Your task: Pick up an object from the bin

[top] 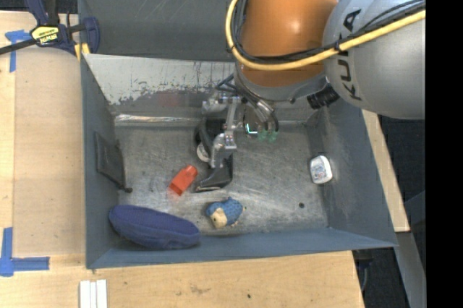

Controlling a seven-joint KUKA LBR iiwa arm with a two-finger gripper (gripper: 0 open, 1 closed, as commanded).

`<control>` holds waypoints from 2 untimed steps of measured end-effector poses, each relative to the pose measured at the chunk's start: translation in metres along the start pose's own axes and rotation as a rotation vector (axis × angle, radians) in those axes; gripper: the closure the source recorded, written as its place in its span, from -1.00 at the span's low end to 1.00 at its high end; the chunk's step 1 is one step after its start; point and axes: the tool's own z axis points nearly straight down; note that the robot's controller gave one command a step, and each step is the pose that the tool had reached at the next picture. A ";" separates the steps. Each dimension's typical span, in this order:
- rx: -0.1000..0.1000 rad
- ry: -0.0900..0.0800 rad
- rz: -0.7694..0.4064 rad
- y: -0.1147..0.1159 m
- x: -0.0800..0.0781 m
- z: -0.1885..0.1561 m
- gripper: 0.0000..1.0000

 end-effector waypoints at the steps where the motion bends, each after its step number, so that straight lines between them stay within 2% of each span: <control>1: -0.008 -0.020 -0.050 -0.020 0.012 0.143 -1.00; 2: -0.002 -0.011 0.135 0.013 0.006 0.164 -1.00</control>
Offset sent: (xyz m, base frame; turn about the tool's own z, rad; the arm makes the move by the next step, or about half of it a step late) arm -0.0159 -0.0236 -0.1443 -0.0452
